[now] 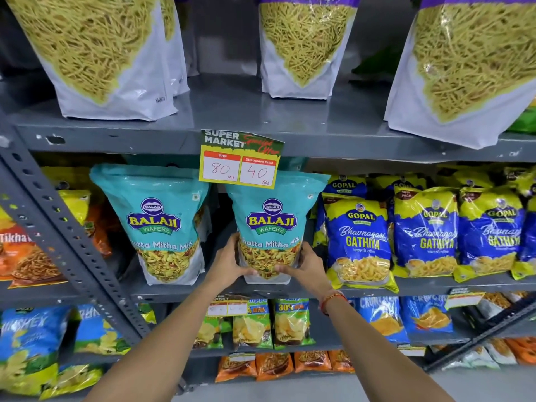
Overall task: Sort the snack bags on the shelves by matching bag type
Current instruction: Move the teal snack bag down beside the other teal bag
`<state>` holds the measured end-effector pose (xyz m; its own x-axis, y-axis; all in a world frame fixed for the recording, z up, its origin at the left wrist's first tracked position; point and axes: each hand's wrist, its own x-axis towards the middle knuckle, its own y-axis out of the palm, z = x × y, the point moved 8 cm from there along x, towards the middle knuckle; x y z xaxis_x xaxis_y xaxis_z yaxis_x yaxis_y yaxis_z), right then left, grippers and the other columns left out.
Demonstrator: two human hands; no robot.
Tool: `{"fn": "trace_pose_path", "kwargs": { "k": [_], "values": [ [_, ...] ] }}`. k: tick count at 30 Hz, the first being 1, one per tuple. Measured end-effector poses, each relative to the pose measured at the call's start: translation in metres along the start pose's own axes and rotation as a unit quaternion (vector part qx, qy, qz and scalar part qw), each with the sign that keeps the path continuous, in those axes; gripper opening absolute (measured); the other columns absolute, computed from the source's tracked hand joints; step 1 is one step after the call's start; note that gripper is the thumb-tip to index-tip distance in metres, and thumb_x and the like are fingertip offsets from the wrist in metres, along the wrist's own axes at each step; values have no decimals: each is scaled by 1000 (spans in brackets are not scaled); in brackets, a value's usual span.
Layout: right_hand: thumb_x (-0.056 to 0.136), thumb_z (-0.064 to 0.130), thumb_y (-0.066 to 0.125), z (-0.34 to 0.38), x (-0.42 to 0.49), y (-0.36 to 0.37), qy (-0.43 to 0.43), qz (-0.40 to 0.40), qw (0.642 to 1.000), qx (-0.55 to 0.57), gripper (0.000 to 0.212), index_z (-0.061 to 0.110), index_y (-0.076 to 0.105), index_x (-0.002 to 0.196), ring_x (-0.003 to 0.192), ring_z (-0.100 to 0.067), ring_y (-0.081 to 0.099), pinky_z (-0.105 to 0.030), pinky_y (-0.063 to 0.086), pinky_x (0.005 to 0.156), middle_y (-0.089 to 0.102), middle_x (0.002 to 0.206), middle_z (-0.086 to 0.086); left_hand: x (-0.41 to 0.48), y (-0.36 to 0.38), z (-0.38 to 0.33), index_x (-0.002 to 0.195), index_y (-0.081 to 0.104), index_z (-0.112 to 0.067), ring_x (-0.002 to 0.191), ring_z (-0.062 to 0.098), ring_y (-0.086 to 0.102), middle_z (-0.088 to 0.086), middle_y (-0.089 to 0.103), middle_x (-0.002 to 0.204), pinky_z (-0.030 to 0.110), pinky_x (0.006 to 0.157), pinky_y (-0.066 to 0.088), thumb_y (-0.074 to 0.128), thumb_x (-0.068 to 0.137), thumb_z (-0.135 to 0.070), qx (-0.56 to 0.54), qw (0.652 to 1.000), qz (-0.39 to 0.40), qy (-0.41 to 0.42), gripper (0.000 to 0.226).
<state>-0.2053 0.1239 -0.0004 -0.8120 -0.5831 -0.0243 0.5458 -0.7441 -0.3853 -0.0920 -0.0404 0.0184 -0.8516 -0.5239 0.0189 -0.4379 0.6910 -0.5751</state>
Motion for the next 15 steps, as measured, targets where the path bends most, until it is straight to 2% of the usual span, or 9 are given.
{"fn": "trace_pose_path", "kwargs": {
  "k": [7, 10, 12, 14, 15],
  "values": [
    [65, 26, 85, -2, -1, -1, -3, 1, 1000, 1, 68, 9, 48, 120, 105, -12, 58, -18, 49, 83, 64, 118, -6, 3, 3, 4, 139, 28, -17, 125, 26, 51, 10, 54, 136, 51, 101, 44, 89, 54, -22, -6, 1000, 6, 0, 104],
    [66, 23, 85, -2, 3, -2, 7, 10, 1000, 5, 70, 9, 46, 122, 112, -16, 57, -25, 48, 91, 62, 123, -8, 4, 3, 4, 139, 28, -17, 124, 27, 52, 10, 55, 135, 51, 99, 46, 89, 54, -22, -5, 1000, 2, 2, 105],
    [66, 22, 84, -3, 4, -2, 13, 14, 1000, -2, 70, 10, 45, 122, 113, -16, 56, -26, 47, 91, 61, 125, -8, 3, 4, 1, 139, 28, -16, 124, 29, 51, 11, 54, 135, 50, 100, 45, 89, 54, -21, 3, 1000, 2, 5, 104],
    [66, 23, 85, -1, 1, -2, 11, 18, 1000, -10, 72, 10, 43, 124, 112, -15, 56, -20, 47, 86, 60, 124, -7, 2, 5, -3, 138, 28, -14, 126, 29, 49, 11, 53, 137, 45, 103, 42, 88, 56, -20, 14, 1000, 4, 10, 102],
    [66, 23, 85, 1, -1, -2, 5, 17, 1000, -9, 75, 11, 42, 126, 109, -13, 55, -13, 46, 81, 60, 122, -5, 1, 5, -5, 139, 27, -13, 127, 29, 48, 11, 51, 138, 43, 103, 40, 87, 57, -18, 18, 1000, 2, 10, 102]
  ]
}}
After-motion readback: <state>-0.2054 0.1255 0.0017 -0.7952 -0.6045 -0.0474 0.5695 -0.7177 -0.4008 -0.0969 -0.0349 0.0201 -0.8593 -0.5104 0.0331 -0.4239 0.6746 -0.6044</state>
